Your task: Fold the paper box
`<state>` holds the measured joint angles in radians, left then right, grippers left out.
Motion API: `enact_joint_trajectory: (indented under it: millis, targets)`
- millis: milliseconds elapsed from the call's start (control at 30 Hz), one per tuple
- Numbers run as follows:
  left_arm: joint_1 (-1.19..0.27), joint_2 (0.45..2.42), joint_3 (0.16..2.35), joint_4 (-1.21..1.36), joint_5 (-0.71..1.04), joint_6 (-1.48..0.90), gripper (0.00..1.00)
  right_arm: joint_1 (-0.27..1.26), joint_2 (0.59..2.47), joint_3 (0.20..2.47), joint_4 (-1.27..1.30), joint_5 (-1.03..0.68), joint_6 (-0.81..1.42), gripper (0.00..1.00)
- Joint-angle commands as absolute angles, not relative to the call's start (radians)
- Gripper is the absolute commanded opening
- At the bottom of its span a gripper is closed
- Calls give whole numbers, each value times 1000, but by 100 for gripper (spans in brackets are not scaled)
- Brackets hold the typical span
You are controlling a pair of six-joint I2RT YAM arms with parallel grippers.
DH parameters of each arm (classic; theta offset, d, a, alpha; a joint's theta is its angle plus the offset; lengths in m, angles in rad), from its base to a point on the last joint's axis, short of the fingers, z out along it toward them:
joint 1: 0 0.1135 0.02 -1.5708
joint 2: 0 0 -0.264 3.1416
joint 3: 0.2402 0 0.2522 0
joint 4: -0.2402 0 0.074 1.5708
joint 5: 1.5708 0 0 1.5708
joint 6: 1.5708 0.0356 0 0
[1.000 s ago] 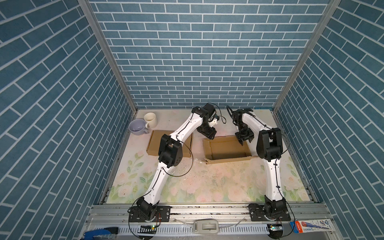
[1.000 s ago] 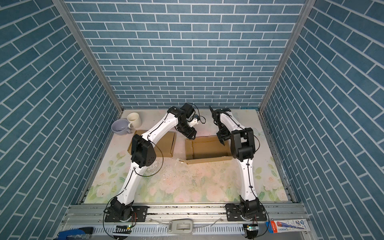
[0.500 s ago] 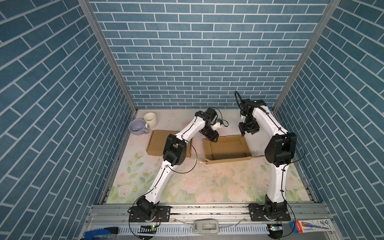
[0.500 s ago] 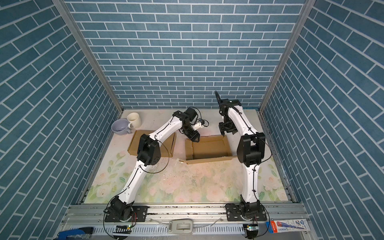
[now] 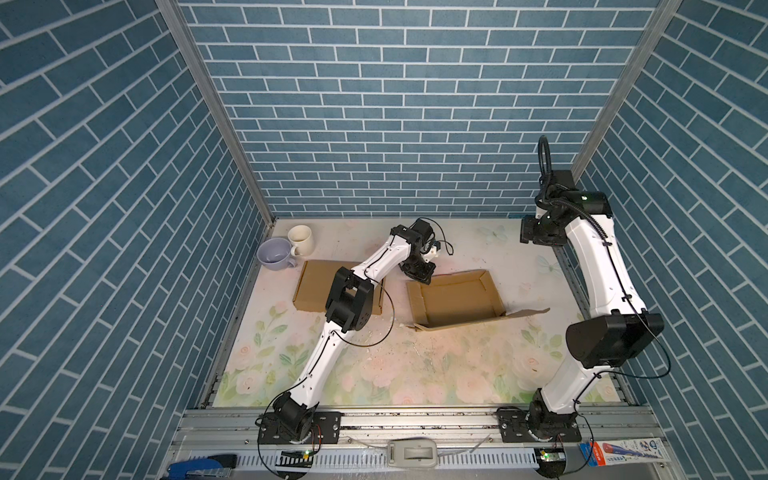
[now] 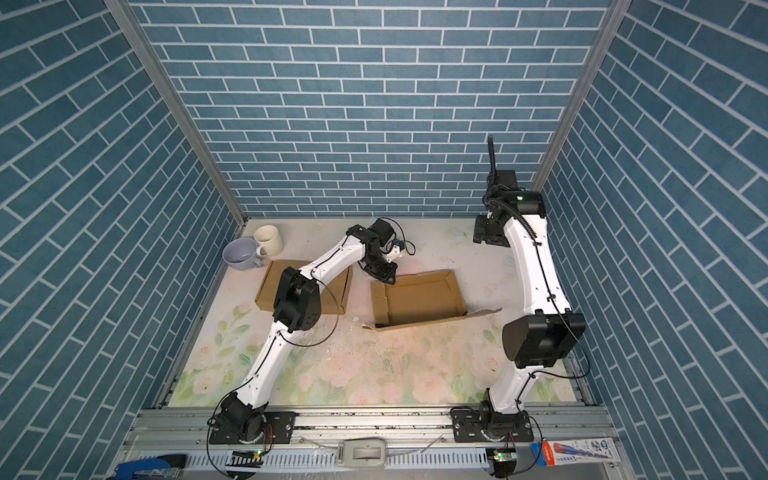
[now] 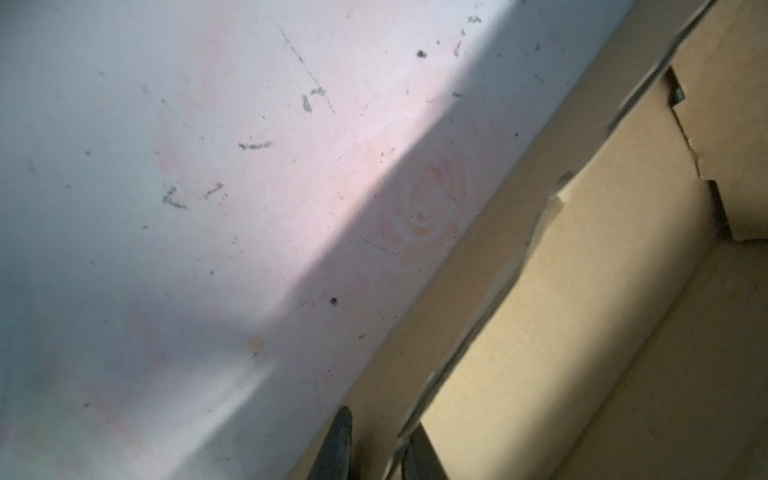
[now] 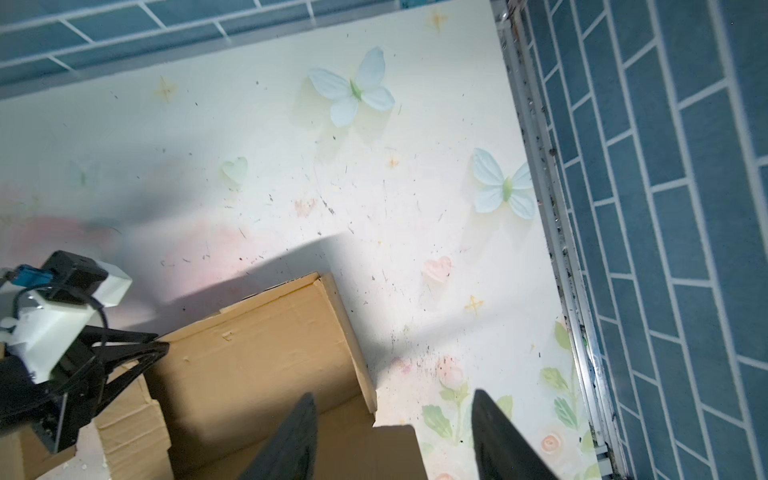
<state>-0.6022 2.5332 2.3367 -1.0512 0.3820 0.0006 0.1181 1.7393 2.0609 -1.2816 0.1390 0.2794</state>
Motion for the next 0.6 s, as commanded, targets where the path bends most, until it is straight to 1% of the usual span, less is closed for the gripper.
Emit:
enact_joint_trajectory:
  millis: [0,67,133,300,433,567]
  targets:
    - [-604,2485,2226,-1022,371,-154,17,109,1683,2017,-1263,155,346,62]
    - [-599,2456,2169,-993,362,-224,12,108,1645,1989,-1250,151,356,64]
    - [-598,2424,2101,-948,379,-290,9,107,1589,1945,-1226,138,368,65]
    - [-597,2326,1900,-771,363,-485,10,92,1502,1869,-1243,88,381,69]
    - [-610,2239,1713,-595,336,-667,10,43,1501,1858,-1299,28,361,71]
    - [-639,2187,1599,-507,275,-780,10,32,1519,1854,-1307,-59,365,72]
